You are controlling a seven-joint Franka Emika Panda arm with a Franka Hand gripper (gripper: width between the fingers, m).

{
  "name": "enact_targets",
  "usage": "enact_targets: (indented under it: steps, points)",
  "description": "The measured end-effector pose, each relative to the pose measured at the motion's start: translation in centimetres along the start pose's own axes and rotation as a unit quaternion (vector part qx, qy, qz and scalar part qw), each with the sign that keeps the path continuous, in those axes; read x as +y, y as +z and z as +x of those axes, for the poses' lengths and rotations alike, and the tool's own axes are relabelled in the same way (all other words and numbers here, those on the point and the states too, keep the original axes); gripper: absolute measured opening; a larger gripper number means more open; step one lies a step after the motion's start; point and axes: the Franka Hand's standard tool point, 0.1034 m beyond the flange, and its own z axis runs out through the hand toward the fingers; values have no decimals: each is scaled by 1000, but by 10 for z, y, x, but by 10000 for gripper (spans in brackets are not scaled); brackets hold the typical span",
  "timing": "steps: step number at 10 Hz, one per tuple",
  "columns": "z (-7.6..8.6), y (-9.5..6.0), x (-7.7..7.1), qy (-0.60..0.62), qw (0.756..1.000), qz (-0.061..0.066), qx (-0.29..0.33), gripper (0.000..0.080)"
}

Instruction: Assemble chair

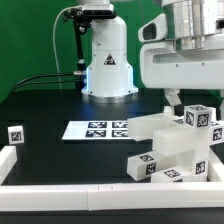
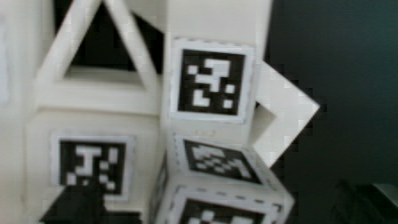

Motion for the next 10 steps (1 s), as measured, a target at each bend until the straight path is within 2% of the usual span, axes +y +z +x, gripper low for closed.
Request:
enact_targets:
  steps: [2,5,6,7,8,9,10]
  points:
    - [-3,-1,-3,-133,991,-4,-3,647]
    - [-1,0,-1,-248,969,-5,-4,649]
    - [1,0,0,-330,944,-19,0,649]
    - [2,1,0,-389,921,-27,6,649]
    - [3,2,1,-435,900,-29,16,649]
    - [3,2,1,-406,913,-27,15,649]
    - [3,2,2,-409,912,-28,16,520]
